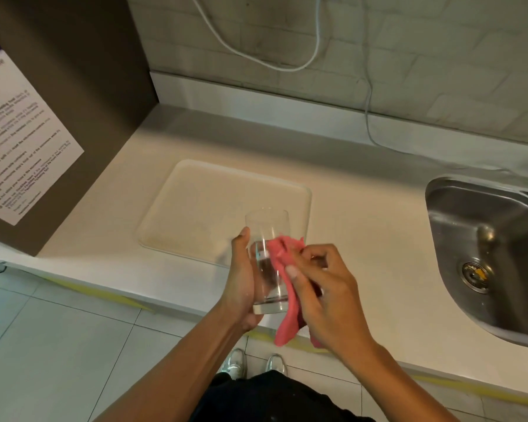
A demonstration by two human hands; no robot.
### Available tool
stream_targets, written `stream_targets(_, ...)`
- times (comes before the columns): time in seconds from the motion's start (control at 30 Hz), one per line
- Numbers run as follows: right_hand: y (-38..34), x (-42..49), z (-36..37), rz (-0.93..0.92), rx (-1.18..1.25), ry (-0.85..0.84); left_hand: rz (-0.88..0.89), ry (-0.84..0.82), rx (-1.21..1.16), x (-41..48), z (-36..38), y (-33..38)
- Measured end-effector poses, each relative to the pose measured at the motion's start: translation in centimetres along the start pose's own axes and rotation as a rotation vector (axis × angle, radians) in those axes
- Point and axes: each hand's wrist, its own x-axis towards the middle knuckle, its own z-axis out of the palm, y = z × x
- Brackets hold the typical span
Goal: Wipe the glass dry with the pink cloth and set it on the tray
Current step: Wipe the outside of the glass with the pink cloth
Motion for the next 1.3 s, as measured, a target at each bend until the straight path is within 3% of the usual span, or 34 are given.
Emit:
stream_targets(0.1, -0.5, 2.6, 0.1, 0.141, 0.047, 0.078, -0.019, 0.010, 0.029, -0.2, 1.1, -0.5)
stream_targets(0.27, -0.7, -0.7, 0.5, -0.080, -0.068, -0.036, 0.056, 0.031, 0.021, 0.5, 0.1, 0.9)
stream_targets(0.33, 0.0, -1.8, 0.1, -0.084, -0.046, -0.046, 0.065, 0.057, 0.044, 0.8, -0.3, 1.1)
stream_targets(0.5, 0.1, 2.2, -0.2, 0.131, 0.043, 0.052, -0.028, 0.014, 0.060, 0.6, 1.3, 0.0)
stream_targets(0.7, 0.1, -0.9, -0.1, -0.133, -0.073, -0.043, 0.023, 0.041, 0.005, 1.6, 0.5, 1.0)
stream_targets(0.8, 0.8, -0.7, -0.4, -0.054, -0.034, -0.019, -0.007, 0.092, 0.049, 1.7, 0.4, 0.9)
stream_targets(0.93, 0.3, 2.3, -0.5, 0.135, 0.038, 0.055, -0.065, 0.034, 0.048, 1.4, 1.6, 0.1)
stream_targets(1.07, 0.1, 0.6, -0.5, -0.114, -0.098, -0.032, -0.039, 0.007, 0.003, 1.8, 1.0, 0.6)
stream_targets(1.13, 0.7, -0.6, -0.7, -0.147, -0.064, -0.070, -0.016, 0.030, 0.012, 1.9, 0.7, 0.9)
stream_targets(1.3, 1.6, 1.2, -1.3, 0.065, 0.024, 0.031, -0.065, 0.033, 0.059, 1.7, 1.5, 0.0)
